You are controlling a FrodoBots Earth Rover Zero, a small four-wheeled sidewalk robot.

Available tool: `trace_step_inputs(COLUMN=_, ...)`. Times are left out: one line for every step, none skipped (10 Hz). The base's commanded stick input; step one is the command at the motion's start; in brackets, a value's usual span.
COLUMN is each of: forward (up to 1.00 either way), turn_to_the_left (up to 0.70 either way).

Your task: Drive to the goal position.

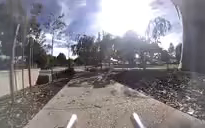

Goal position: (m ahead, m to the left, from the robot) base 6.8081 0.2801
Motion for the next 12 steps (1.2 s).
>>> trace_step_inputs(forward=1.0, turn_to_the_left=0.0)
trace_step_inputs(forward=1.0, turn_to_the_left=0.0)
trace_step_inputs(forward=1.0, turn_to_the_left=0.0)
trace_step_inputs(forward=1.0, turn_to_the_left=0.0)
trace_step_inputs(forward=1.0, turn_to_the_left=0.0)
trace_step_inputs(forward=1.0, turn_to_the_left=0.0)
trace_step_inputs(forward=1.0, turn_to_the_left=0.0)
trace_step_inputs(forward=1.0, turn_to_the_left=0.0)
trace_step_inputs(forward=1.0, turn_to_the_left=0.0)
trace_step_inputs(forward=1.0, turn_to_the_left=0.0)
trace_step_inputs(forward=1.0, turn_to_the_left=0.0)
trace_step_inputs(forward=1.0, turn_to_the_left=0.04)
